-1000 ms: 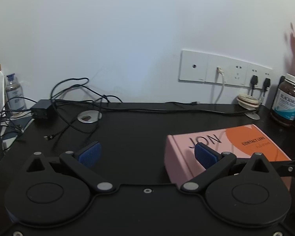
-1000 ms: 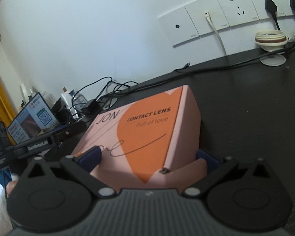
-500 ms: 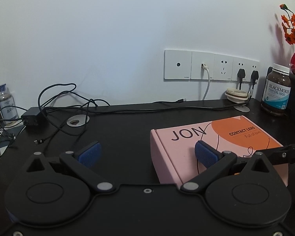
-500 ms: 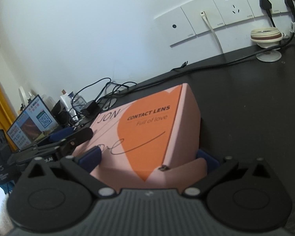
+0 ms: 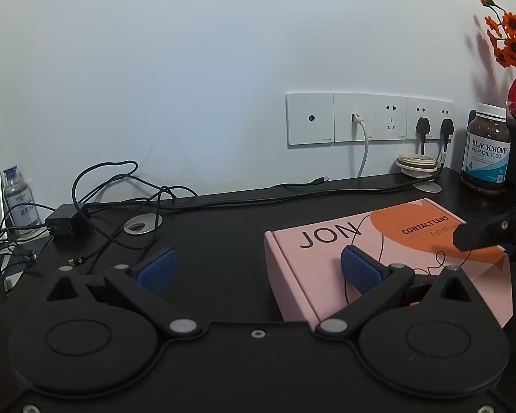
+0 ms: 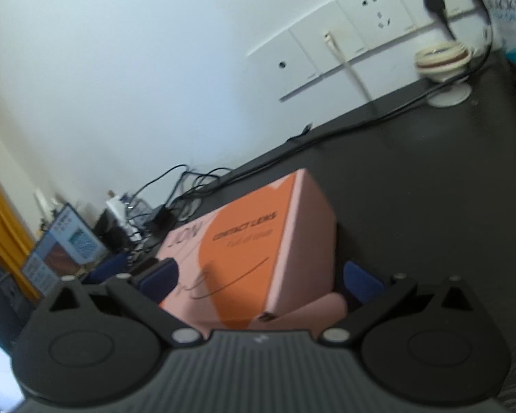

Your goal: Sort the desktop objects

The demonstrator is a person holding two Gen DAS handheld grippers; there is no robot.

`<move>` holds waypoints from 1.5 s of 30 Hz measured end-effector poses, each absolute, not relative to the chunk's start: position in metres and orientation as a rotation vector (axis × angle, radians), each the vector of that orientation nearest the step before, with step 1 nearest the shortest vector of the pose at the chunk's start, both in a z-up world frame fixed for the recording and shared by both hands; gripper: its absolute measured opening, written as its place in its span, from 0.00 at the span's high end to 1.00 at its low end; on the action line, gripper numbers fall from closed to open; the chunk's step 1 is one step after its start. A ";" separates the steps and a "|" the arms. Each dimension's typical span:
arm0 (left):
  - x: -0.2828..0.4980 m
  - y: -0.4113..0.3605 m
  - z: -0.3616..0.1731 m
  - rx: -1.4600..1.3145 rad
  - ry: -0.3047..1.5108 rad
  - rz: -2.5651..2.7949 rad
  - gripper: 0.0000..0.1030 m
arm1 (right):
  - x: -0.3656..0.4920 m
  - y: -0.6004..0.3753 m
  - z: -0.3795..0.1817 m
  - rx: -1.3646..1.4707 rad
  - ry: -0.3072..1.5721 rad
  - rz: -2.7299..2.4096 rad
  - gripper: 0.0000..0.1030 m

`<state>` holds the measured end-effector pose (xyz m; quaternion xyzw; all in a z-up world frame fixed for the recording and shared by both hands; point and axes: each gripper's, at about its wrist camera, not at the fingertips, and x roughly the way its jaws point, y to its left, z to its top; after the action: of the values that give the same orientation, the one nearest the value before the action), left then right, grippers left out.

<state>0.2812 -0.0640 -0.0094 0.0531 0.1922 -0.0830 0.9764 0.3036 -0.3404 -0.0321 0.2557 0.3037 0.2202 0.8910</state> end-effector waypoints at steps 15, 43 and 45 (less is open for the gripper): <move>0.281 -0.064 -0.009 0.112 0.380 -0.170 0.00 | 0.305 -0.334 -0.038 0.473 0.638 0.453 0.01; 0.281 -0.065 -0.008 0.123 0.370 -0.173 0.00 | 0.305 -0.334 -0.039 0.476 0.633 0.456 0.01; 0.282 -0.064 -0.008 0.116 0.375 -0.178 0.00 | 0.305 -0.334 -0.040 0.476 0.631 0.456 0.01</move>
<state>0.2816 -0.0638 -0.0081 0.0578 0.1861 -0.0881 0.9769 0.3052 -0.3339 -0.0395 0.2299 0.3046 0.2200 0.8977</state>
